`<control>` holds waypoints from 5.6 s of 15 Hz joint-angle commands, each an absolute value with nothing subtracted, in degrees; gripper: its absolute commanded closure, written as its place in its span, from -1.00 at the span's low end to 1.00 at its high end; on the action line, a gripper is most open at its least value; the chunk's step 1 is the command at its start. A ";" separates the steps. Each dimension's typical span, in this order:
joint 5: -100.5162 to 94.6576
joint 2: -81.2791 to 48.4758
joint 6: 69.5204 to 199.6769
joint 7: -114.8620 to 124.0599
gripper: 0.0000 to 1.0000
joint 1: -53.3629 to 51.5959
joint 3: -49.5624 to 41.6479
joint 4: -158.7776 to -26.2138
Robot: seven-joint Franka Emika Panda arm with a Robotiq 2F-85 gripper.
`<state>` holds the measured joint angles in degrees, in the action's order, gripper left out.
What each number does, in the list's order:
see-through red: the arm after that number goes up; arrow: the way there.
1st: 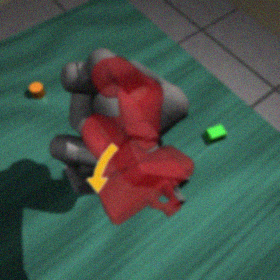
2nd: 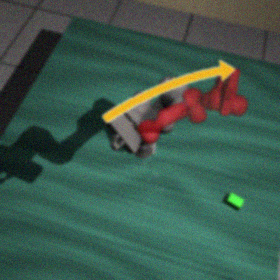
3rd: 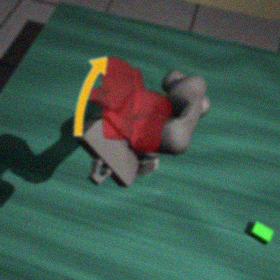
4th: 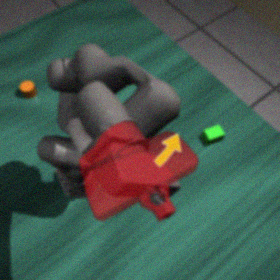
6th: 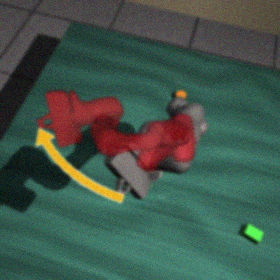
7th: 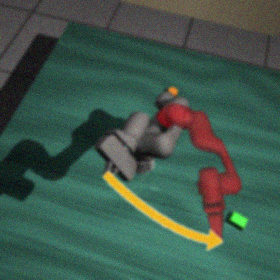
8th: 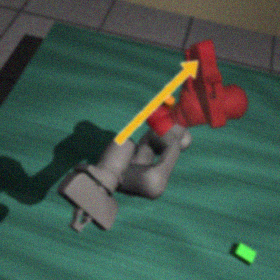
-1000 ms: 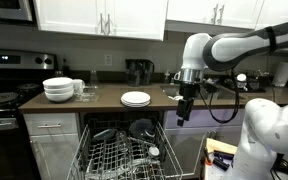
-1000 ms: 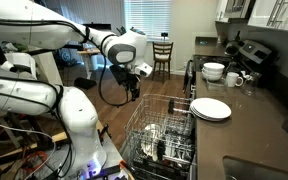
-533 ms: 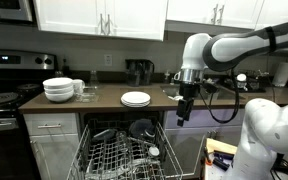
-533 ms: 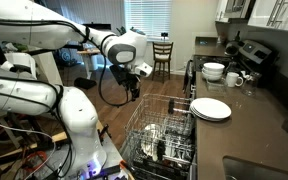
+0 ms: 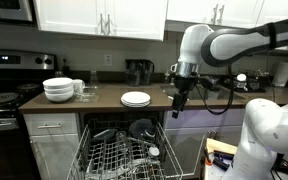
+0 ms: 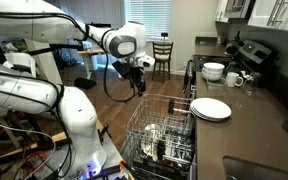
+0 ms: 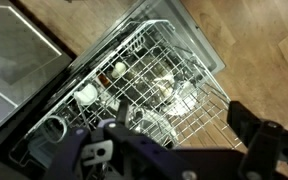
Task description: Place one white plate from the countertop inside the dishwasher
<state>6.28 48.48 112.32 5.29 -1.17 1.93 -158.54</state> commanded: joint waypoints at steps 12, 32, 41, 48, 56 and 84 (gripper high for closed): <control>-33.38 25.33 132.37 13.15 -1.00 8.47 13.06 -148.12; -50.59 13.52 140.02 15.28 -1.00 7.12 5.44 -139.49; -66.04 -1.93 139.47 24.59 -1.00 5.00 2.58 -128.01; -64.24 -2.35 140.07 22.89 -1.00 3.43 0.43 -128.42; -65.69 -1.80 140.02 24.77 -1.00 3.35 -1.22 -129.62; -78.13 -11.88 143.06 30.12 -1.00 3.25 -2.90 -122.28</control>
